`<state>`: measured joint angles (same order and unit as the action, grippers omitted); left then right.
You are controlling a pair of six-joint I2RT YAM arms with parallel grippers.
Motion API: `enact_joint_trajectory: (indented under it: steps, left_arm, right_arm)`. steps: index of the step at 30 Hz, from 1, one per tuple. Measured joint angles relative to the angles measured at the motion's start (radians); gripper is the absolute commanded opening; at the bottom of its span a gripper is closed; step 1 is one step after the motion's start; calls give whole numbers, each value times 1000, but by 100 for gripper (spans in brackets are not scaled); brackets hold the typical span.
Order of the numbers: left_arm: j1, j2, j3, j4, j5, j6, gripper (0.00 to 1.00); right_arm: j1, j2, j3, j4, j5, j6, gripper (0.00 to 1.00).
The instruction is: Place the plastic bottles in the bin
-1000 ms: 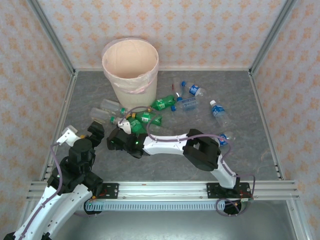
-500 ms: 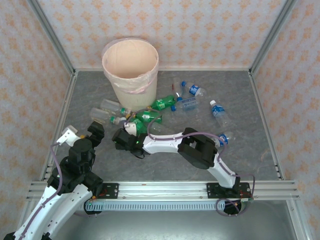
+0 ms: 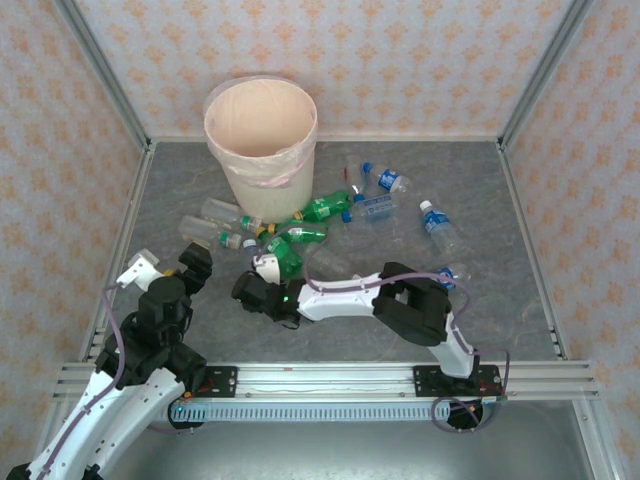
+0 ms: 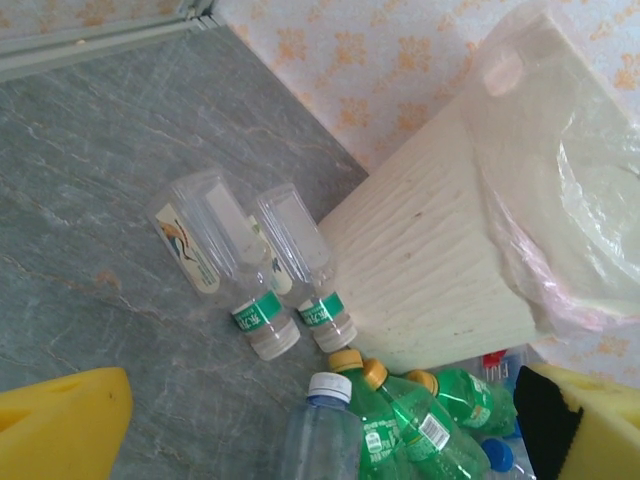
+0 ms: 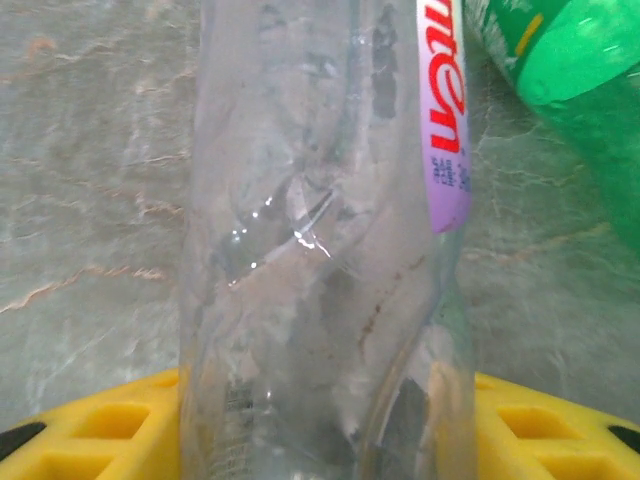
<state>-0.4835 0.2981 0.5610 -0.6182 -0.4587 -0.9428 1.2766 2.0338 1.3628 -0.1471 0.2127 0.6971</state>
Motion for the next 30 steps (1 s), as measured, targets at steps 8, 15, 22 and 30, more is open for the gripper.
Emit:
enact_joint_trajectory:
  steps: [8,15,22,30]
  left_arm:
    - [0,102,0,82,137,1,94]
    - [0,201,1,246,333,43,92]
    - [43,365,49,339,543,134,81]
    - [174,472,76,429,790,188,68]
  right_arm:
    - [43,-248,-216,140,98,-80,54]
    - [45,-399,-387,275,129,-184,54]
    - [45,-496,-493,364,123,-276,54]
    - [45,-568,-539,406,98,-340,54]
